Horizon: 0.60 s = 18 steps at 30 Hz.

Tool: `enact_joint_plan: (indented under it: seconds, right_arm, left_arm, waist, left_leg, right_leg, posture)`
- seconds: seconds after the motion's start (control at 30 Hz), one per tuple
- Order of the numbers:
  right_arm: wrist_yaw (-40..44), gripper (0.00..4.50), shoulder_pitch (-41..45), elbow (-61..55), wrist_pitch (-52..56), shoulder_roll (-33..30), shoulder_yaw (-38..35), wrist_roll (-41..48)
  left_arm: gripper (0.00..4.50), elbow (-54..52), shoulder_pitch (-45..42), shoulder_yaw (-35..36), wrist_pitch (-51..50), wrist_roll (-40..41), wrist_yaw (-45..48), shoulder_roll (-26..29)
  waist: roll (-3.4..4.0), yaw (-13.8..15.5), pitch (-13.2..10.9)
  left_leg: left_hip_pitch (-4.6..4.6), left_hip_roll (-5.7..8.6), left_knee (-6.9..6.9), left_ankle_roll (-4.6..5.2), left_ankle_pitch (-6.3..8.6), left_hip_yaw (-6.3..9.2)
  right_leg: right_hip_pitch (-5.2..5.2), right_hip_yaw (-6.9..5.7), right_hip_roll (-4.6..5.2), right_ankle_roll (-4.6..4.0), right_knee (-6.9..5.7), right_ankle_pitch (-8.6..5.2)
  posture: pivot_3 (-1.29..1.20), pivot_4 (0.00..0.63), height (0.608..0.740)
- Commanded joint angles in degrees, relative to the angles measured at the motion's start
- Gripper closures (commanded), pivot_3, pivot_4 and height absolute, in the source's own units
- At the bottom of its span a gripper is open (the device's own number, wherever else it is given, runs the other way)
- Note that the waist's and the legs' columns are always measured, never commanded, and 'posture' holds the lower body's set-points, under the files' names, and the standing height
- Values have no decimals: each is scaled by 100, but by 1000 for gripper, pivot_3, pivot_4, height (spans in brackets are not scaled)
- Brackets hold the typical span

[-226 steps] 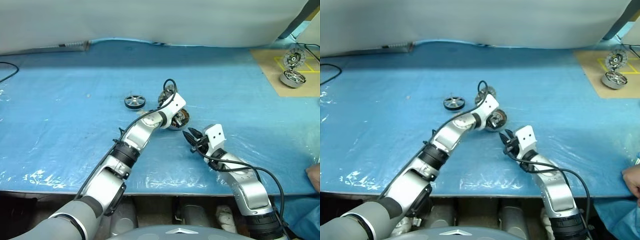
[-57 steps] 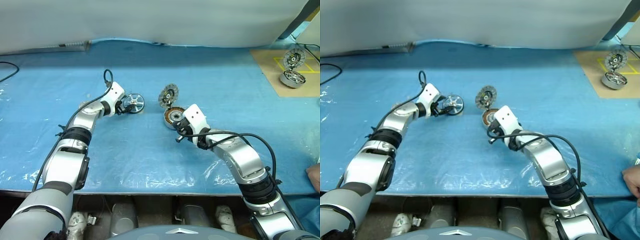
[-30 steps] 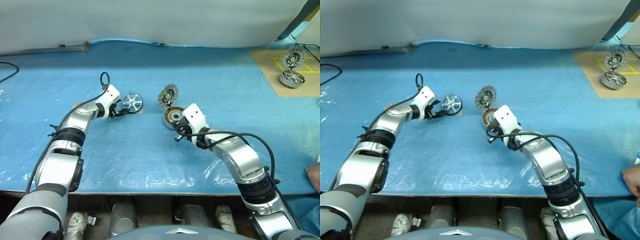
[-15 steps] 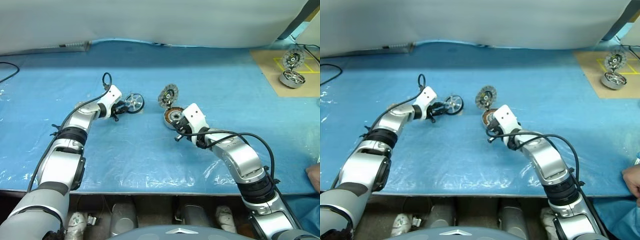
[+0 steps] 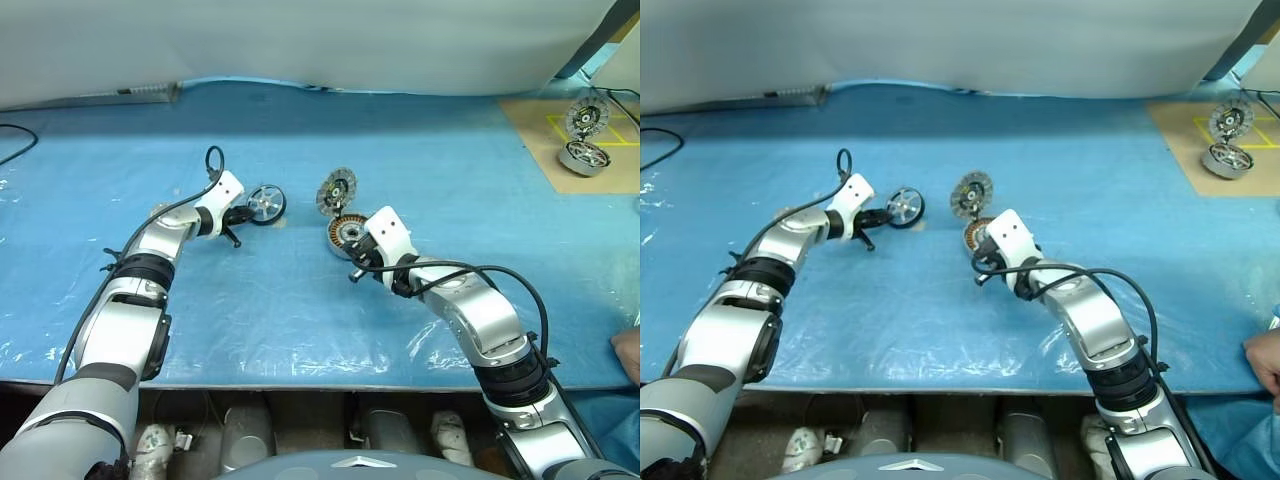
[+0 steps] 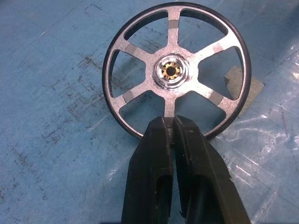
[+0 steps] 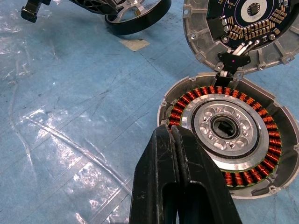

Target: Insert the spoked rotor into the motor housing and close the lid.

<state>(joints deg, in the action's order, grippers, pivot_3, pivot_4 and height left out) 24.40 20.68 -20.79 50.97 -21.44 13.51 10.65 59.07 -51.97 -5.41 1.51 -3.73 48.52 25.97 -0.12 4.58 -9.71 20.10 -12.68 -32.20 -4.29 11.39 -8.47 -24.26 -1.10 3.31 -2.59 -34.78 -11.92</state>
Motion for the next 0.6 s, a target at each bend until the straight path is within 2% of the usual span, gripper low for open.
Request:
enact_joint_plan:
  seconds: [0.03, 0.27, 0.6]
  right_arm:
    - [2, 4500, 74, -199, -70, -22, -183, 31]
    - [122, 4500, 68, -349, -82, -129, -310, 106]
    - [491, 4500, 249, -75, -368, -551, -465, 78]
  left_arm:
    - [4478, -138, 80, 111, -25, 65, 57, 151]
    - [4478, -1333, 686, 428, -256, 472, 238, 371]
    - [4478, -4194, 2121, 637, -1292, 1149, 644, 863]
  waist:
    - [0, -4, 0]
    - [-1, -36, -1]
    - [-3, -50, -7]
  left_leg:
    - [0, 0, 1, 0, 0, 0]
    - [2, -1, 8, -1, 0, 0]
    - [5, -4, 8, 0, 0, -3]
  right_leg:
    - [0, 0, 0, 0, 1, 0]
    - [-4, -2, -1, -1, 5, -1]
    - [-8, -4, 0, -3, 6, -3]
  posture:
    - [0, 150, 740]
    - [0, 150, 740]
    - [0, 150, 740]
